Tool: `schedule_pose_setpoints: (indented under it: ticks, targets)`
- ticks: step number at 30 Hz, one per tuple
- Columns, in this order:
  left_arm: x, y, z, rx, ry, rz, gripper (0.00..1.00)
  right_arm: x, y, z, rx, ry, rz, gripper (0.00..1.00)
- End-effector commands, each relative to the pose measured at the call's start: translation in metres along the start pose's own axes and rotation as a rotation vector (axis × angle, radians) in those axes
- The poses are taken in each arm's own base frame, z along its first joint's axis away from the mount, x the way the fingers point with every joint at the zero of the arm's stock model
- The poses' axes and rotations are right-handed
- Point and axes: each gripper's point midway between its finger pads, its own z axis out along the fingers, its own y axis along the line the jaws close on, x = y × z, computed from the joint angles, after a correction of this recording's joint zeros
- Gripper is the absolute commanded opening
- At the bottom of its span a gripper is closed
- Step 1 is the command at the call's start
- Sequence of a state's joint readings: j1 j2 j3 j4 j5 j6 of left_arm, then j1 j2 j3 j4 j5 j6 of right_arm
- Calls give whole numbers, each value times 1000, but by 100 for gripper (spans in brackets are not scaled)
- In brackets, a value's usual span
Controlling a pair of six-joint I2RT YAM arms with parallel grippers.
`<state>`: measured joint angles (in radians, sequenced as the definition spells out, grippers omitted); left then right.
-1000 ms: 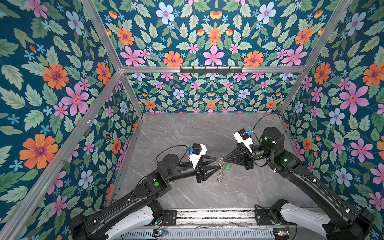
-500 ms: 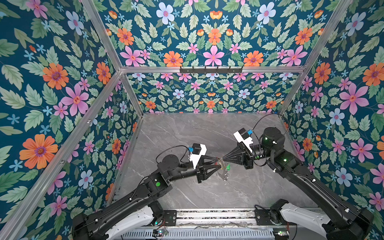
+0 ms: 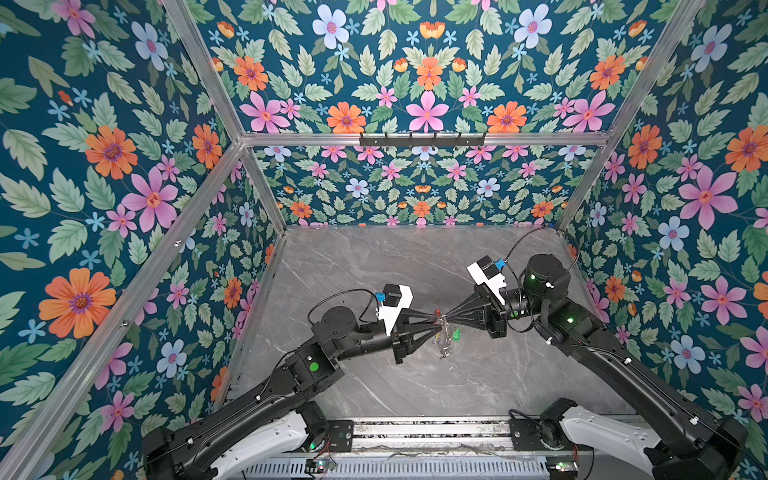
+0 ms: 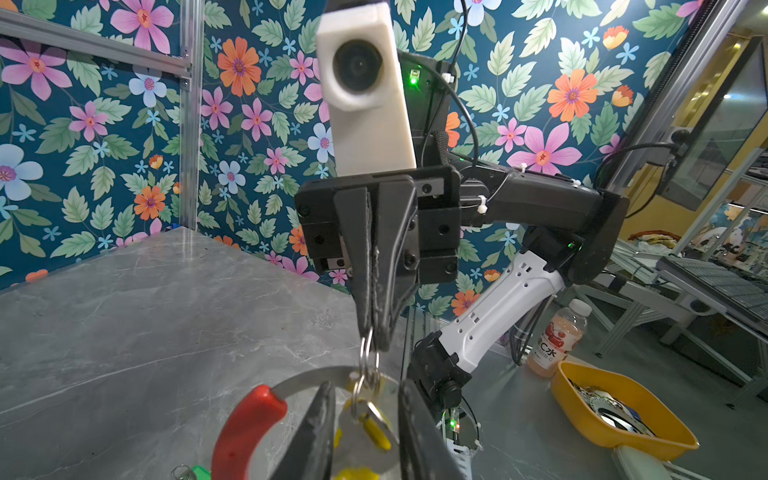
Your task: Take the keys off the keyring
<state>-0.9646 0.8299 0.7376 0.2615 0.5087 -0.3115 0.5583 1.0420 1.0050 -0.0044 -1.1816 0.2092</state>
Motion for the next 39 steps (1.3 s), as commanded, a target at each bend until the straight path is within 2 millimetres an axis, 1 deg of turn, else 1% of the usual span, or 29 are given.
schedule_pose_setpoints:
  ticks: [1,3,5,8,14,21,30,31,36,37,39]
  targets:
    - [-8,-6,0,31,-24,20,20,-8,4,-1,-7,-17,-36,0]
    - [-8,-7,0,36,-24,16,14,-7,3,0,-1,-18,-35,0]
    - [-8,-8,-1,38,-23,12,11,-7,3,-1,2,-18,-37,0]
    - [-6,-7,-2,33,-22,8,9,-8,3,-1,3,-19,-39,0]
    - [-5,-6,-2,24,-20,4,0,-9,2,0,4,-20,-38,0]
    - [2,-5,3,41,7,-21,0,-13,-1,0,15,-34,-39,0]
    - [8,0,8,42,0,-50,0,-18,-1,0,17,-47,-42,0]
    - [8,0,8,42,-2,-51,1,-18,-1,1,14,-45,-40,0]
    - [3,-2,5,39,-16,-39,19,-15,1,0,9,-33,-35,0]
    - [2,-2,4,33,-18,-36,21,-14,2,0,8,-32,-34,0]
    - [0,-2,4,33,-19,-31,23,-13,2,0,7,-32,-35,0]
